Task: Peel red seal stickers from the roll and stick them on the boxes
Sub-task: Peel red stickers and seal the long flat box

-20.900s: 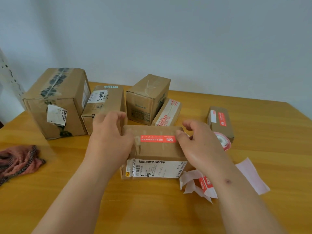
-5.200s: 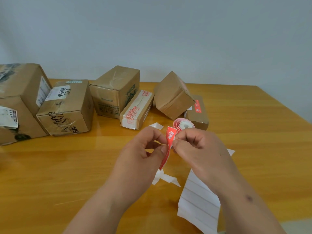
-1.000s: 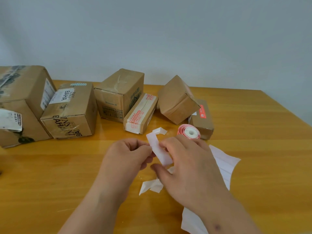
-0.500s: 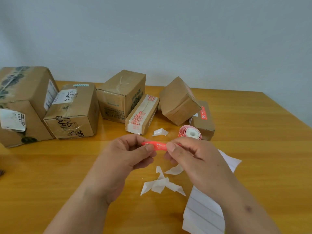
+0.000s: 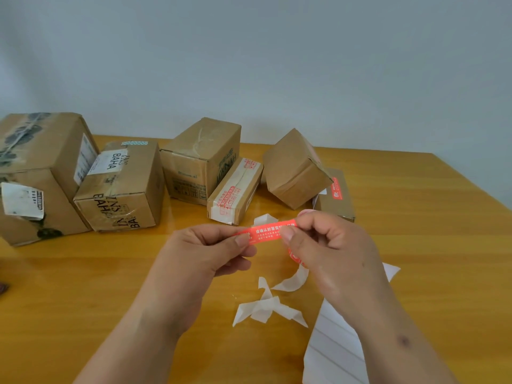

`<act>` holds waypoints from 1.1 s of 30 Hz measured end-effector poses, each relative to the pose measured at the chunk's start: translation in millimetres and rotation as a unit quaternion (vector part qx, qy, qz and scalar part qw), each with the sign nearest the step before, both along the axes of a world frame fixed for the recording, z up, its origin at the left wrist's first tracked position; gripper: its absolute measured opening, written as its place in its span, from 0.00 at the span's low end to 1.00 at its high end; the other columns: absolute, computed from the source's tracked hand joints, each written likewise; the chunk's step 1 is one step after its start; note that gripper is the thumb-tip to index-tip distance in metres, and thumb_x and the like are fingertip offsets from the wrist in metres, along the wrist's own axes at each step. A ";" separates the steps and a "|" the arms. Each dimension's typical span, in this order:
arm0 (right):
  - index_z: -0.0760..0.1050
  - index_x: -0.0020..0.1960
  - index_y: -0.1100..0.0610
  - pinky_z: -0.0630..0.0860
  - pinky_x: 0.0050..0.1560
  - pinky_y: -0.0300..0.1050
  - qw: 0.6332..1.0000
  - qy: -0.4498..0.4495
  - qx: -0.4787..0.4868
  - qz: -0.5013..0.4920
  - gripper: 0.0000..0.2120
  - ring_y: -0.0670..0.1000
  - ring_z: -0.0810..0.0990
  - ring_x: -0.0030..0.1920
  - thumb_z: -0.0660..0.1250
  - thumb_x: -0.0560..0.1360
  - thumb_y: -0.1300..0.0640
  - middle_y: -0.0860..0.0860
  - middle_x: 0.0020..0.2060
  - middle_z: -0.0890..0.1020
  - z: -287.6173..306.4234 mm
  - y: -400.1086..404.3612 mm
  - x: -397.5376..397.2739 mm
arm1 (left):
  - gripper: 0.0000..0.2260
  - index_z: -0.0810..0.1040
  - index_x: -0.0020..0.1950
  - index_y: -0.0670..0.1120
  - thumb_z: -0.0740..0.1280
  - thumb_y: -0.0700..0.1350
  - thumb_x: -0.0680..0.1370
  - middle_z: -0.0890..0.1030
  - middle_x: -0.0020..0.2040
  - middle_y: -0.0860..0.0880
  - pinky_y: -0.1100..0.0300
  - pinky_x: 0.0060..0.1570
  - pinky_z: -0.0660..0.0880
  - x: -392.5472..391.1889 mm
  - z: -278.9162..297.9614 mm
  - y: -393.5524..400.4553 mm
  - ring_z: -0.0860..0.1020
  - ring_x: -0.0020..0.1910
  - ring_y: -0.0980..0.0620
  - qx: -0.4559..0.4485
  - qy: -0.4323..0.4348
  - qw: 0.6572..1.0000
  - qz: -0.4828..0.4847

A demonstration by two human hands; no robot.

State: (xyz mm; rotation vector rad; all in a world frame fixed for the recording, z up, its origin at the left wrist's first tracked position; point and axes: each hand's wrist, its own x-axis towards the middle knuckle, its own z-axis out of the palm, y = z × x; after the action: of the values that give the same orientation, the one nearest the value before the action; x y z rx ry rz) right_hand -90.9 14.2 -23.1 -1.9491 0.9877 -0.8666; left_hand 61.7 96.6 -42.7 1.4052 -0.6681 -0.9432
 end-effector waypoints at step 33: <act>0.78 0.37 0.50 0.69 0.30 0.31 0.998 0.044 -0.009 0.045 0.09 0.40 0.73 0.29 0.66 0.75 0.49 0.45 0.29 0.76 -5.3 1.4 6.2 | 0.24 0.70 0.70 0.63 0.70 0.51 0.75 0.61 0.71 0.55 0.54 0.68 0.69 46.1 -37.5 -4.4 0.67 0.67 0.52 0.177 -0.486 0.856 0.004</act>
State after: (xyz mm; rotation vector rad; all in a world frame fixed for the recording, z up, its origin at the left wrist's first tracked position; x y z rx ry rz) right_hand -84.7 15.6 -28.5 -2.0452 0.9378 -0.7470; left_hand 107.8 92.2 -80.2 2.2279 -1.2661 -0.2753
